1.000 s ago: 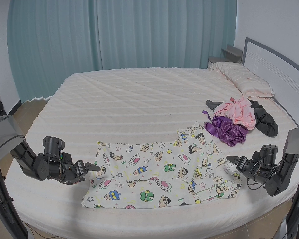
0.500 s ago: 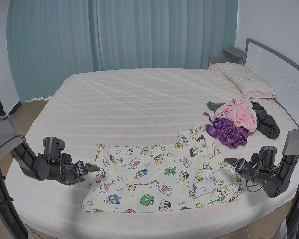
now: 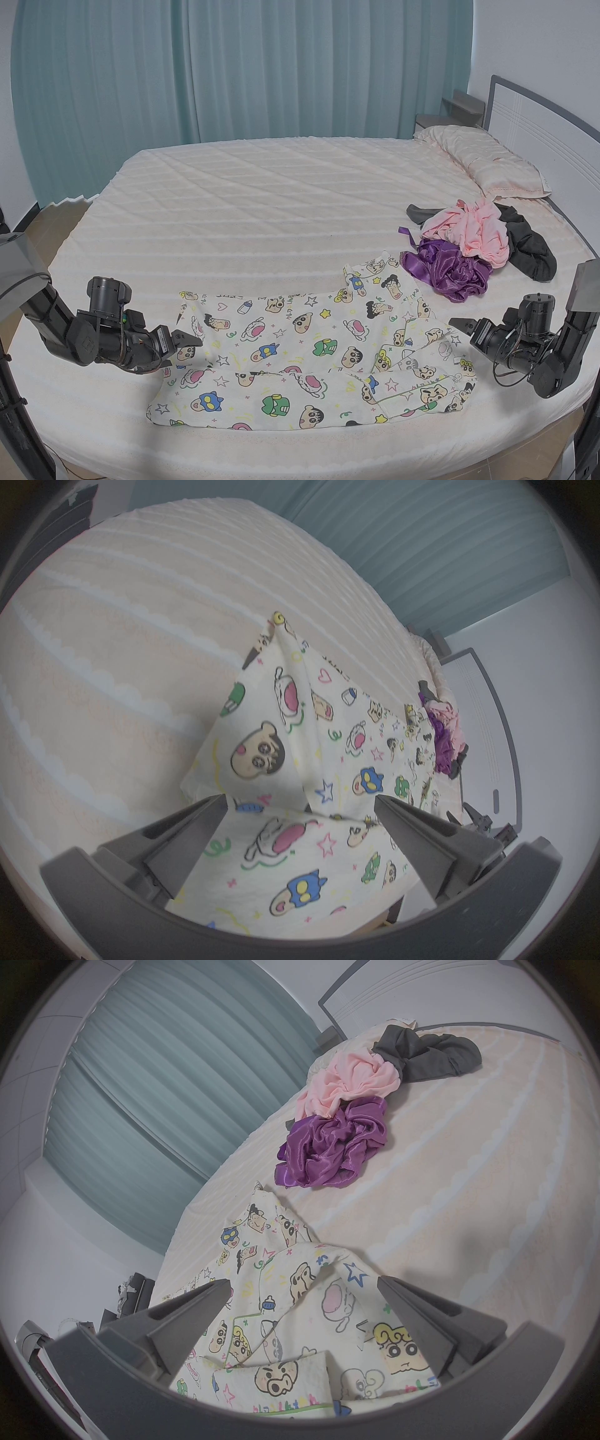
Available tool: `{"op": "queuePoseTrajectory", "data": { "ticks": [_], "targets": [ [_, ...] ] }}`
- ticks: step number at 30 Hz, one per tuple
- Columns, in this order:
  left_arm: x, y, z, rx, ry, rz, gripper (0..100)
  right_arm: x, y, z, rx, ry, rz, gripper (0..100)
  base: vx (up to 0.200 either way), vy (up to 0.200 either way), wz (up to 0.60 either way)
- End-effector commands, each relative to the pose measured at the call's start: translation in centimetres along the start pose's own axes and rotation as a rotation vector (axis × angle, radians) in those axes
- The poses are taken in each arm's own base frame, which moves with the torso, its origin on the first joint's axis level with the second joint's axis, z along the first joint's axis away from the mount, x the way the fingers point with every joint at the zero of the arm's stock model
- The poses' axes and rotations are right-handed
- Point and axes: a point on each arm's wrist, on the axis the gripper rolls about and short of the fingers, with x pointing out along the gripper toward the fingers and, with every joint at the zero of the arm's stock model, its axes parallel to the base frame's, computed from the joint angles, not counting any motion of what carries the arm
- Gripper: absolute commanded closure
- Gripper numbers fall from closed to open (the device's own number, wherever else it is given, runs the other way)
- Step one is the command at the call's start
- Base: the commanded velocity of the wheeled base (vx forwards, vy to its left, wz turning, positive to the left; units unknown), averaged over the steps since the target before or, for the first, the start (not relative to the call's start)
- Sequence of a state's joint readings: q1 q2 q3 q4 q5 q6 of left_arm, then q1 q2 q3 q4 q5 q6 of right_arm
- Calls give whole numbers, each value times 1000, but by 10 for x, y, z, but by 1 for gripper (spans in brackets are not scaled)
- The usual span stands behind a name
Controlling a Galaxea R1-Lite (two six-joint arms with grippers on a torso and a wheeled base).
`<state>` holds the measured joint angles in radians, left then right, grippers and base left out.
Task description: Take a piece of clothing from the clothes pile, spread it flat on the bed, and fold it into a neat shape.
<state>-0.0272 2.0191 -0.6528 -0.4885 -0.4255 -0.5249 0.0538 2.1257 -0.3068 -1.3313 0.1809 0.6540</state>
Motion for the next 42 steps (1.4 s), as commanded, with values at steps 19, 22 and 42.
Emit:
{"op": "queuePoseTrajectory", "data": {
  "ticks": [19,22,42],
  "targets": [
    [52,26,59,44,-168,172,0,-1,4,-7,-10,16,-1,0,0,0,0],
    [52,26,60,46,-149,133,0,-1,4,-7,-10,17,-2,0,0,0,0],
    [62,39,58,17,-105,115,100,0,3,-9,-8,25,-8,0,0,0,0]
  ]
}}
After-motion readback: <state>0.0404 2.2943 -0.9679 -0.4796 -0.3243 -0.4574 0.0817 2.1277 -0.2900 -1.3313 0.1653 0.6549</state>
